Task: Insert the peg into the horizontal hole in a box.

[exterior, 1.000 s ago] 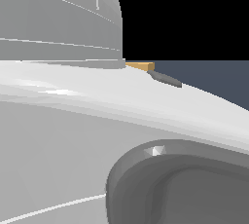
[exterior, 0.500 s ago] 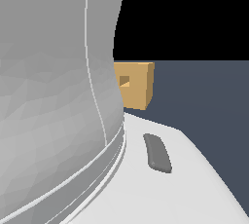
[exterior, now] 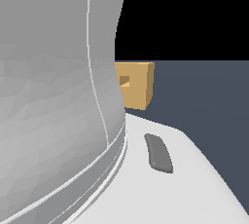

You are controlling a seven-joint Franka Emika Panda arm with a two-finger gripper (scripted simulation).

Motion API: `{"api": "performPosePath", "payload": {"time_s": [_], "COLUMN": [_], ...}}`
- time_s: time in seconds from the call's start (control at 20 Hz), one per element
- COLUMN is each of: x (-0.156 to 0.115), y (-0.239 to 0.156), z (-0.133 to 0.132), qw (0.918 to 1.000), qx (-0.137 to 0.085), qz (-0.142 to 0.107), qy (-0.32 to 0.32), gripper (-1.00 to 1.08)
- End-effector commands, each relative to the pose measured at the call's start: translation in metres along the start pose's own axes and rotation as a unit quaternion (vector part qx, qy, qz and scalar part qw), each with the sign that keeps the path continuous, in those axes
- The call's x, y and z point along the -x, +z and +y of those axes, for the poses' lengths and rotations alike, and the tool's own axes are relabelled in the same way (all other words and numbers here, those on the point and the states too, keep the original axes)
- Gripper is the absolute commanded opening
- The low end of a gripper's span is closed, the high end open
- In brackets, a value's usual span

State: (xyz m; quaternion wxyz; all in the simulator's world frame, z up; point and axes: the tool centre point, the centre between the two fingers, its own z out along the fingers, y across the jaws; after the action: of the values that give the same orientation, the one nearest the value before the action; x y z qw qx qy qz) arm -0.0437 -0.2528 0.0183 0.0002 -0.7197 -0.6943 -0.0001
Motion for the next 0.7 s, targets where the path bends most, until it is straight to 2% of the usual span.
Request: {"api": "performPosePath", "payload": {"time_s": [0.0,0.35,0.65], "x": [0.0,-0.015,-0.047], "y": [0.0,-0.005,-0.014], "z": [0.0,-0.004,-0.012], "qw": [1.0,1.0,0.9997], "qx": [0.0,0.0,0.0], "qz": [0.0,0.0,0.0], "qy": [0.0,0.008,0.026], "gripper": [-1.0,-1.0,-1.0]}}
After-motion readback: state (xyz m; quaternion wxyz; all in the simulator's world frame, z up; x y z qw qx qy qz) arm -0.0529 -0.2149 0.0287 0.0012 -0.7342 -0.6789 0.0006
